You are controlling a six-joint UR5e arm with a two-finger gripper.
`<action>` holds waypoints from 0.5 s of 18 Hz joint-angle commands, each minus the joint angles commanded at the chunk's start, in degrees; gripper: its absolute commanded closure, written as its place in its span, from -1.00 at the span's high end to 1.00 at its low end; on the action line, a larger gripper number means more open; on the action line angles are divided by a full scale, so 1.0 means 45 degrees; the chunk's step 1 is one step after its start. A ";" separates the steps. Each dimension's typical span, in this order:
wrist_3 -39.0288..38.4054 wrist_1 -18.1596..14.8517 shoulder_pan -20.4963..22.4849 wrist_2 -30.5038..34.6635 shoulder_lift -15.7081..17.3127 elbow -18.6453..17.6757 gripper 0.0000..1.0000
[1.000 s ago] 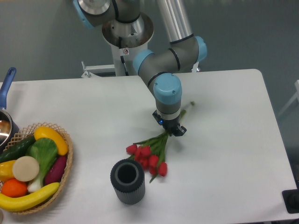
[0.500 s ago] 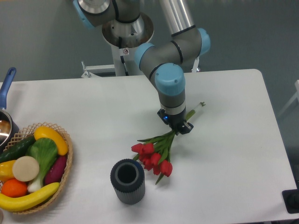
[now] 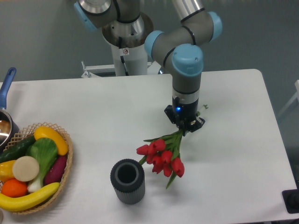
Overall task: Pick up the flowers from the table
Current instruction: 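Lift the gripped red tulips up off the table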
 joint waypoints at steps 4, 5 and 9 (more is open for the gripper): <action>-0.0058 -0.0078 -0.0019 -0.0020 -0.0058 0.0860 -0.83; -0.0155 -0.0097 -0.0019 -0.0020 -0.0058 0.1035 -0.83; -0.0098 -0.0234 -0.0077 0.0136 -0.0078 0.1194 -0.81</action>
